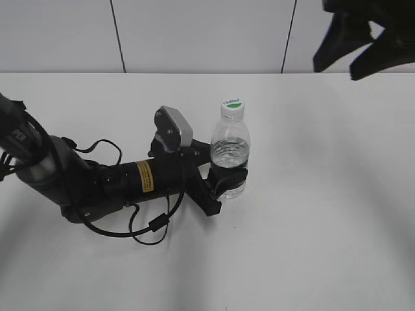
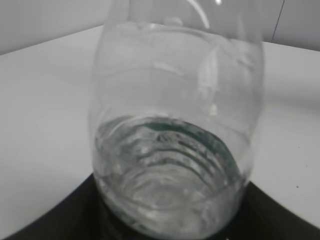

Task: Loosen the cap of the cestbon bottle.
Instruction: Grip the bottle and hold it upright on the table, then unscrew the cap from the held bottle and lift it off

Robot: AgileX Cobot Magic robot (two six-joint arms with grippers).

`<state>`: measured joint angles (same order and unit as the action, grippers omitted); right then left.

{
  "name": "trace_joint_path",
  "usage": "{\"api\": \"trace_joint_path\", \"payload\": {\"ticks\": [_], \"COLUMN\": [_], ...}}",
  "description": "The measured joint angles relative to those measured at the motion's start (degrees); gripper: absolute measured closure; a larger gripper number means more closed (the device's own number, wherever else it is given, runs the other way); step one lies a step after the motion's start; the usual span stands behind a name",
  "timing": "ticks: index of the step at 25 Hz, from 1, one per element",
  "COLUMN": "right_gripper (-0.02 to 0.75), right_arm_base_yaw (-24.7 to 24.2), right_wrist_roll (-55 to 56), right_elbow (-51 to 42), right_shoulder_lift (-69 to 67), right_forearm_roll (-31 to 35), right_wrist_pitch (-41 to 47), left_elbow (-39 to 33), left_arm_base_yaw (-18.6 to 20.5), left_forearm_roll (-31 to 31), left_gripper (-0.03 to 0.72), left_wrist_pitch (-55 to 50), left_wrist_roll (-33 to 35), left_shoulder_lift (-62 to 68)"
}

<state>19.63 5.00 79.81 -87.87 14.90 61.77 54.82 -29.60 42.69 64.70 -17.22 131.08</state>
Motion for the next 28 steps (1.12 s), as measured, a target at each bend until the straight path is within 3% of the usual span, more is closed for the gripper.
{"api": "trace_joint_path", "payload": {"ticks": [8, 14, 28], "right_gripper": [0.323, 0.323, 0.324], "right_arm_base_yaw": [7.5, 12.0, 14.7], "right_wrist_roll": [2.6, 6.4, 16.9], "right_elbow": [15.0, 22.9, 24.9], "right_shoulder_lift": [-13.6, -20.8, -24.7], "right_forearm_roll": [-0.4, -5.3, -6.6], "right_wrist_pitch": [6.1, 7.4, 7.7], "left_elbow": [0.0, 0.0, 0.0], "left_arm_base_yaw": [0.0, 0.0, 0.0], "left_forearm_roll": [0.0, 0.0, 0.0], "left_gripper": [0.286, 0.286, 0.287], "left_wrist_pitch": [0.0, 0.0, 0.1], "left_wrist_roll": [0.0, 0.0, 0.0], "left_shoulder_lift": [0.0, 0.0, 0.0]}}
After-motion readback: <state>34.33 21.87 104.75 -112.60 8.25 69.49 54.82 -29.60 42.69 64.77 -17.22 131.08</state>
